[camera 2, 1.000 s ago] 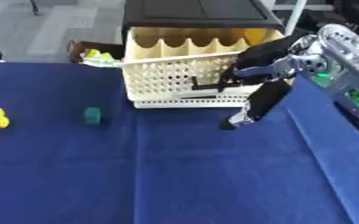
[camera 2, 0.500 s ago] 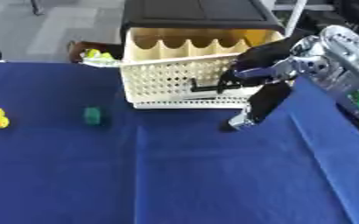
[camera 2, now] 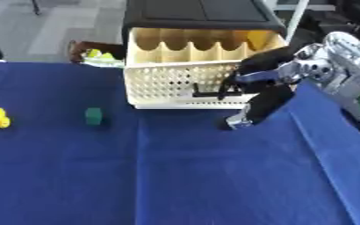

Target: Pick up objects from table and place into drawer.

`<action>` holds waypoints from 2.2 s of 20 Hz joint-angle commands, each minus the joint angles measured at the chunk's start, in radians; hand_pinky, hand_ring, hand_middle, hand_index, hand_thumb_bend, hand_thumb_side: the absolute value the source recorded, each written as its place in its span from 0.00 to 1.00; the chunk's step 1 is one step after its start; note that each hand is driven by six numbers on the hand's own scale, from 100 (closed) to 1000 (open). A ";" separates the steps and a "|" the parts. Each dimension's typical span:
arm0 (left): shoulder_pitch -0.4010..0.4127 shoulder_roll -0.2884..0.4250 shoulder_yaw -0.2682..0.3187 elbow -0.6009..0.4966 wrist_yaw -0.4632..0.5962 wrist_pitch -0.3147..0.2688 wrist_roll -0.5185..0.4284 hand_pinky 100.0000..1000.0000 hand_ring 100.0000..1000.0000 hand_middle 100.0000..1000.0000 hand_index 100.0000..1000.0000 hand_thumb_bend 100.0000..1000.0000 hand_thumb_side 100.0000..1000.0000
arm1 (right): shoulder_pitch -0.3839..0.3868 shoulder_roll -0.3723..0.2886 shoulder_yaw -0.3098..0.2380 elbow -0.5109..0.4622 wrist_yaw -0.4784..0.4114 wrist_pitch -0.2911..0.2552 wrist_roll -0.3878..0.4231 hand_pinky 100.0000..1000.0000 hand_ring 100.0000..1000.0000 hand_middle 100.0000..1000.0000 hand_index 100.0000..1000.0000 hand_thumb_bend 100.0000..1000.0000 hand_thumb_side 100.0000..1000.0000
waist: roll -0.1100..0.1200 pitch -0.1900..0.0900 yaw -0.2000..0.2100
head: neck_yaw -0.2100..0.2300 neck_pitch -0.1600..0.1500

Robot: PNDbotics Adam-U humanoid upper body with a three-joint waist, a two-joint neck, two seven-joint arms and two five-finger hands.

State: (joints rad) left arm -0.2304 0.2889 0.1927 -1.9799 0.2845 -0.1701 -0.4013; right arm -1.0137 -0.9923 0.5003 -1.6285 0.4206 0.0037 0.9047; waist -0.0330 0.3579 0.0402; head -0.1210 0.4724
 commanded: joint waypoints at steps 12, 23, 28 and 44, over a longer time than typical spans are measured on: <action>-0.012 0.010 -0.004 -0.020 0.000 0.001 -0.003 0.37 0.55 0.47 0.77 0.00 0.81 | 0.009 -0.031 -0.003 -0.068 -0.096 0.146 0.002 0.15 0.00 0.00 0.86 0.19 0.92 | 0.004 -0.020 0.001 | -0.008 -0.019; -0.012 0.009 -0.004 -0.020 -0.002 0.002 -0.003 0.36 0.55 0.47 0.77 0.00 0.81 | 0.019 -0.036 -0.015 -0.097 -0.147 0.241 0.000 0.16 0.00 0.00 0.86 0.05 0.96 | 0.003 -0.019 0.003 | -0.005 -0.021; -0.012 0.010 -0.004 -0.020 -0.001 0.000 -0.003 0.36 0.55 0.47 0.77 0.00 0.80 | 0.027 -0.042 -0.014 -0.109 -0.132 0.233 0.002 0.16 0.00 0.00 0.85 0.08 0.95 | 0.004 -0.020 0.003 | -0.005 -0.019; -0.013 0.010 -0.005 -0.020 -0.005 0.003 -0.006 0.36 0.55 0.47 0.77 0.00 0.81 | 0.038 -0.050 -0.022 -0.123 -0.068 0.186 -0.007 0.17 0.00 0.00 0.85 0.14 0.95 | 0.003 -0.016 0.004 | -0.003 -0.016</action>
State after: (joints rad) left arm -0.2351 0.2889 0.1871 -1.9799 0.2813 -0.1668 -0.4043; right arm -0.9634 -1.0130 0.4905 -1.7420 0.3422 0.1965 0.8933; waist -0.0313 0.3581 0.0432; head -0.1252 0.4636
